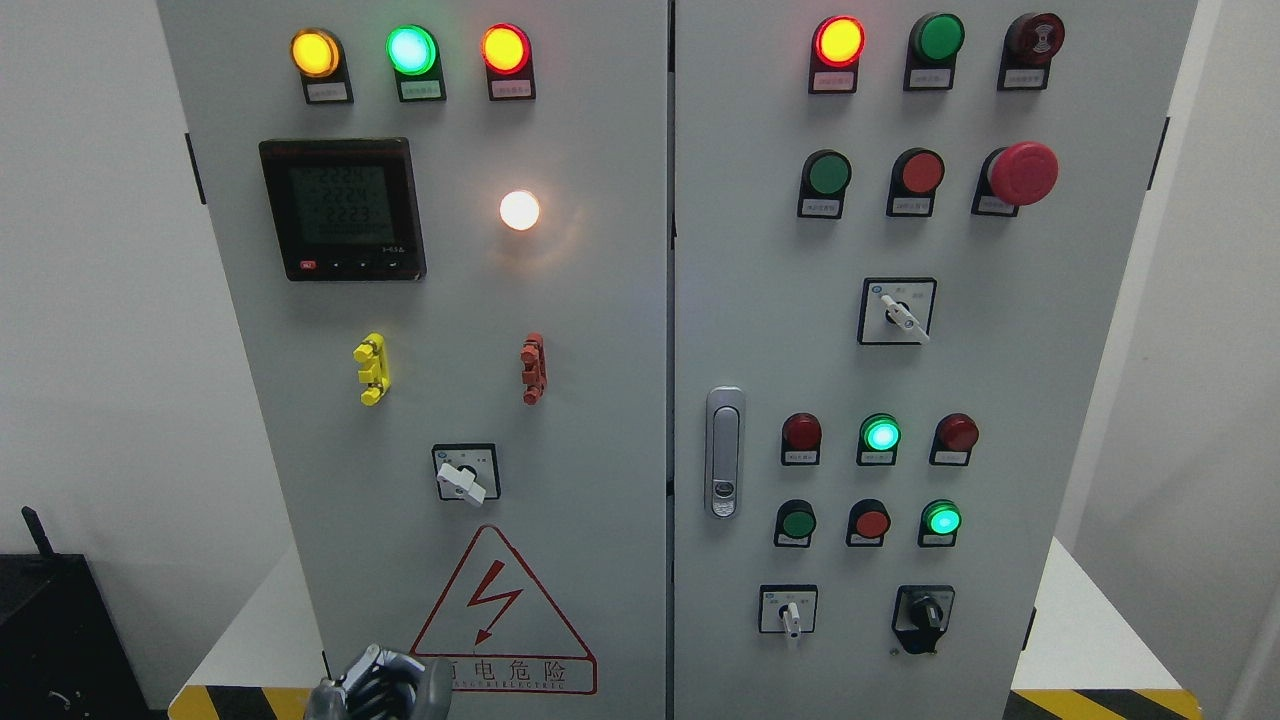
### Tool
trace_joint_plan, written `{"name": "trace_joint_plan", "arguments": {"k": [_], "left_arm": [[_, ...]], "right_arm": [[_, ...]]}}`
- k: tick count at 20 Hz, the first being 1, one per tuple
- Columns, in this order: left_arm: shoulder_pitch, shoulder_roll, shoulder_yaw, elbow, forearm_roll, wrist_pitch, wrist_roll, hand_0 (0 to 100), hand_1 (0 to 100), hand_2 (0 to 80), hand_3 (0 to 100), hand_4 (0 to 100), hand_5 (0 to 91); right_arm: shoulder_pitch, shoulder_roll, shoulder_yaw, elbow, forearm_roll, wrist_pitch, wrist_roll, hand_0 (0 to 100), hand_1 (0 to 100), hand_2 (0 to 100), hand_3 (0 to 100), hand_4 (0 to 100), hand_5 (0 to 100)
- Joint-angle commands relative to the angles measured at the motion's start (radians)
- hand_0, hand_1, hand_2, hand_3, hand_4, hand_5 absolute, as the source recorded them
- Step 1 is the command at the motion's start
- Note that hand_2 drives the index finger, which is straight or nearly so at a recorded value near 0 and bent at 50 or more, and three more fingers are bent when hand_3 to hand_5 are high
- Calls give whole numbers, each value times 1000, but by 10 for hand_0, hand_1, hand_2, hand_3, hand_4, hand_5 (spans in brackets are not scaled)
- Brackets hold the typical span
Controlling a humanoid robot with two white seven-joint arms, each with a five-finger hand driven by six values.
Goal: Turn on light switch 1
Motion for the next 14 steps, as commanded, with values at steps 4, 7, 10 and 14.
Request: {"name": "trace_joint_plan", "arguments": {"k": [4, 7, 10, 14], "left_arm": [[189, 88, 219, 536, 90, -163, -167, 112, 223, 335, 726, 861, 727], [192, 92, 237, 696, 84, -220, -227, 102, 194, 277, 621, 776, 505], [201, 97, 236, 904, 81, -255, -267, 85, 143, 201, 518, 684, 353], [195, 98, 225, 1108, 60, -231, -321, 70, 108, 0, 285, 465, 104]], "right_arm": [[0, 0, 0, 0, -25, 0, 0, 0, 0, 0, 0, 0, 0], [0, 0, 0, 0, -25, 0, 0, 0, 0, 0, 0, 0, 0], [0, 0, 0, 0, -25, 0, 0, 0, 0, 0, 0, 0, 0], [0, 0, 0, 0, -25, 0, 0, 0, 0, 0, 0, 0, 0]]}}
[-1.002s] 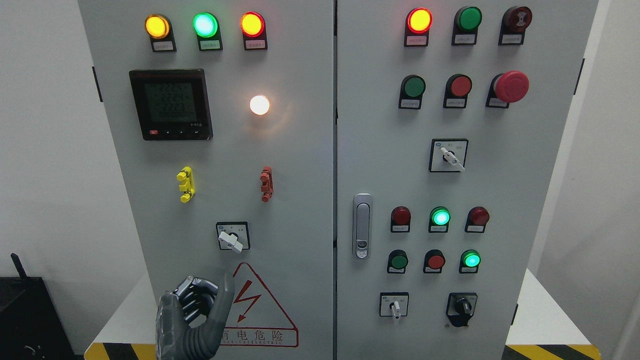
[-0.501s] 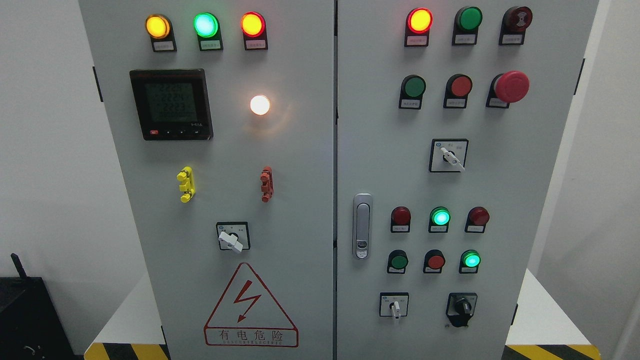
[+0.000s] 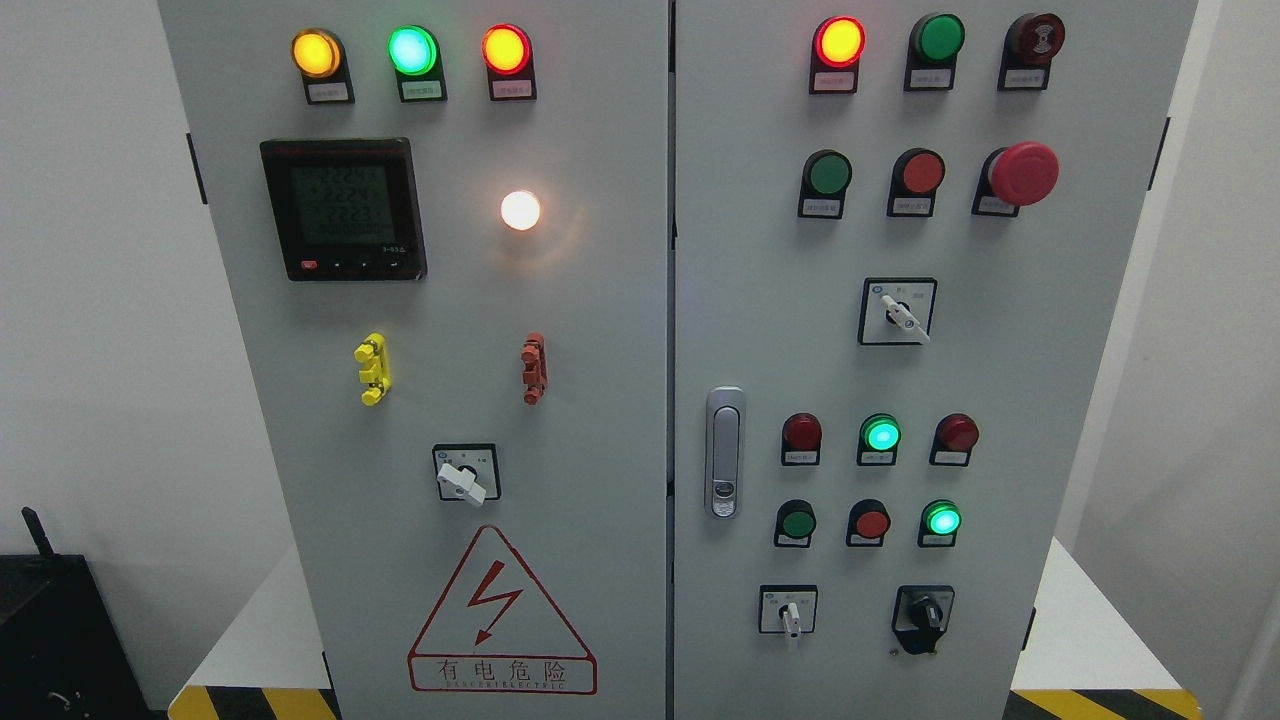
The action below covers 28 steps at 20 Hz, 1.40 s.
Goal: Turn on light switch 1
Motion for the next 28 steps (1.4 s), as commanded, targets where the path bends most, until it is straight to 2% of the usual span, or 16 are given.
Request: {"name": "trace_joint_plan", "arguments": {"k": [1, 2, 3, 6, 10, 12, 15, 22, 28], "left_arm": [[14, 43, 62, 568, -36, 29, -46, 71, 106, 0, 253, 432, 76], [11, 43, 64, 602, -65, 57, -50, 75, 108, 0, 201, 389, 15], [10, 45, 64, 634, -80, 80, -55, 87, 108, 0, 178, 360, 0], [-20, 48, 62, 747, -86, 153, -96, 111, 92, 0, 128, 275, 0], [-88, 60, 42, 913, -93, 318, -101, 120, 77, 0, 50, 185, 0], [-106, 60, -14, 976, -100, 335, -98, 128, 74, 0, 0, 131, 0], [-160, 57, -94, 1114, -99, 339, -89, 121, 53, 0, 0, 0, 0], [-206, 3, -110, 1217, -94, 388, -11, 119, 2, 0, 0, 0, 0], [-207, -15, -108, 1245, -93, 401, -1, 118, 0, 0, 0, 0, 0]], "right_arm": [[0, 0, 0, 0, -25, 0, 0, 0, 0, 0, 0, 0, 0], [0, 0, 0, 0, -25, 0, 0, 0, 0, 0, 0, 0, 0], [0, 0, 0, 0, -25, -2, 0, 0, 0, 0, 0, 0, 0], [0, 0, 0, 0, -25, 0, 0, 0, 0, 0, 0, 0, 0], [0, 0, 0, 0, -25, 0, 0, 0, 0, 0, 0, 0, 0], [0, 0, 0, 0, -25, 0, 0, 0, 0, 0, 0, 0, 0], [0, 0, 0, 0, -25, 0, 0, 0, 0, 0, 0, 0, 0], [0, 0, 0, 0, -25, 0, 0, 0, 0, 0, 0, 0, 0], [0, 0, 0, 0, -25, 0, 0, 0, 0, 0, 0, 0, 0]]}}
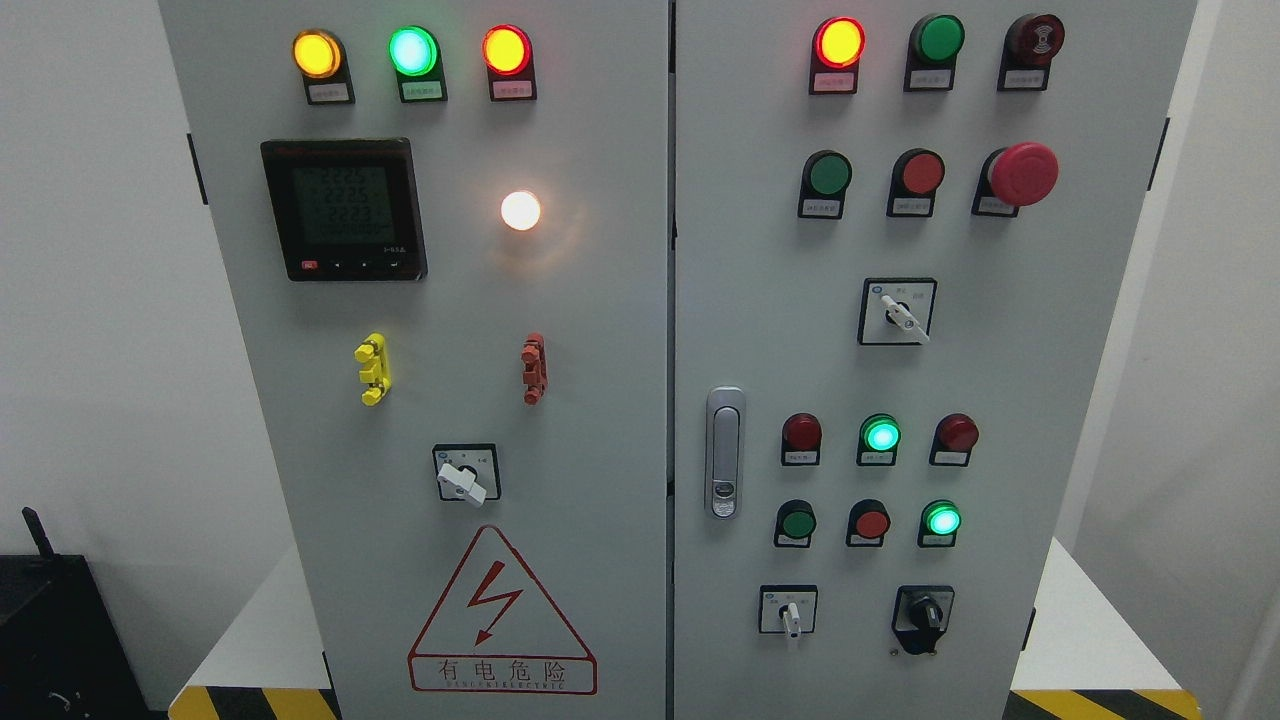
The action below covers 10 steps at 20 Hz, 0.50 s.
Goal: Turn on light switch 1
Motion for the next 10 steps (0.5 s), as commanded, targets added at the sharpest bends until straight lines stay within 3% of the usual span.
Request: {"name": "trace_joint_plan", "arguments": {"k": [1, 10], "left_arm": [[-13, -36, -34, 199, 3, 3, 6, 117, 0, 0, 0, 0, 0], [-22, -36, -29, 195, 14, 2, 6, 120, 0, 0, 0, 0, 0]], "right_arm": [[0, 0, 0, 0, -25, 0, 0, 0, 0, 0, 0, 0, 0], [0, 0, 0, 0, -25, 0, 0, 0, 0, 0, 0, 0, 0]]}}
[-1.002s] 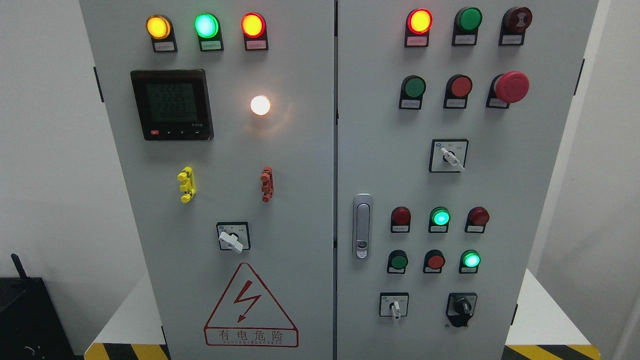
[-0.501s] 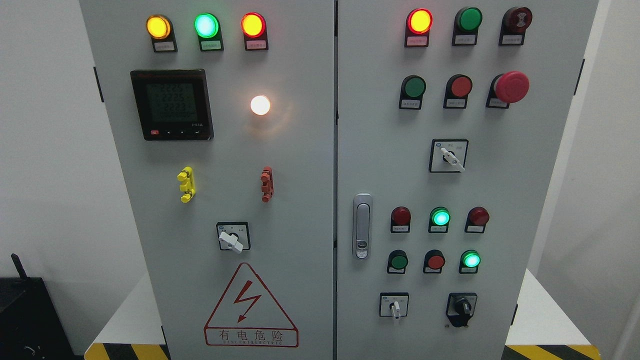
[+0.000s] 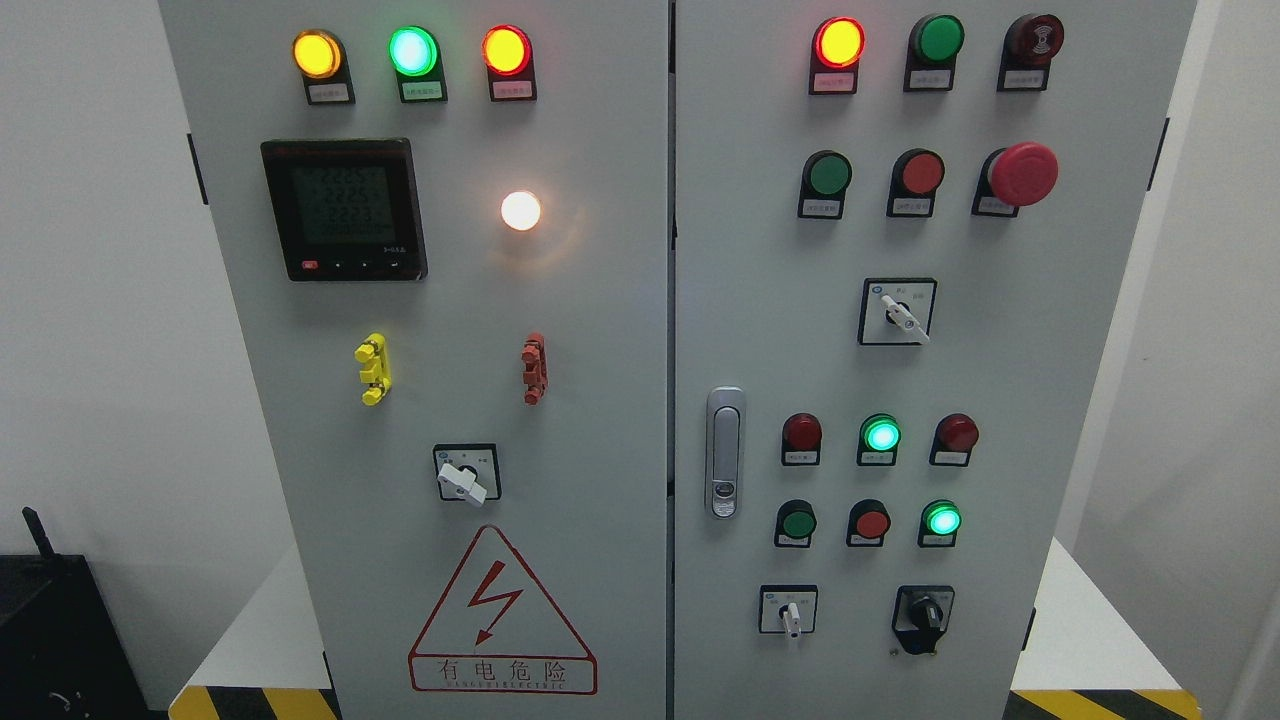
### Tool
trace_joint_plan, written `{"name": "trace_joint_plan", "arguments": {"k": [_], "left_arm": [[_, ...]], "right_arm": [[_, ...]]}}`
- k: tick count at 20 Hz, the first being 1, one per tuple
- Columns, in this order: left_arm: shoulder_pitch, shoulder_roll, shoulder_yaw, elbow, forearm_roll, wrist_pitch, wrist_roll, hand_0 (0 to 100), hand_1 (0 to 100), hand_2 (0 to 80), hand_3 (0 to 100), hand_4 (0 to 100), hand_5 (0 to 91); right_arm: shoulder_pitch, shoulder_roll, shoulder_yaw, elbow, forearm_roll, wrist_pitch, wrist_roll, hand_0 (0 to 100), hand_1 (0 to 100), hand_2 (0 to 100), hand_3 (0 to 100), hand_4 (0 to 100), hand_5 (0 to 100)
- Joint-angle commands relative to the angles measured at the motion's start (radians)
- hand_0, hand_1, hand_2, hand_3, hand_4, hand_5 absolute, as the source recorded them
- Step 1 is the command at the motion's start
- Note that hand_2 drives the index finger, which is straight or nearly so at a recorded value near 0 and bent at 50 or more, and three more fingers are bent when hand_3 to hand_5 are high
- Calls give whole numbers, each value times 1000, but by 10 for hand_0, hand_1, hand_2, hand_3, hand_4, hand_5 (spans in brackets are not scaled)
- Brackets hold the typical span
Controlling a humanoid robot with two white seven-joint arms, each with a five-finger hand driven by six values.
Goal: Turn on light switch 1
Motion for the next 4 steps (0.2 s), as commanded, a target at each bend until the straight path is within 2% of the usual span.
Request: {"name": "trace_joint_plan", "arguments": {"k": [1, 4], "left_arm": [[-7, -14, -12, 75, 5, -3, 1, 120, 0, 0, 0, 0, 0], [-14, -6, -13, 71, 3, -9, 34, 119, 0, 0, 0, 0, 0]], "right_arm": [[0, 0, 0, 0, -25, 0, 0, 0, 0, 0, 0, 0, 0], [0, 0, 0, 0, -25, 0, 0, 0, 0, 0, 0, 0, 0]]}}
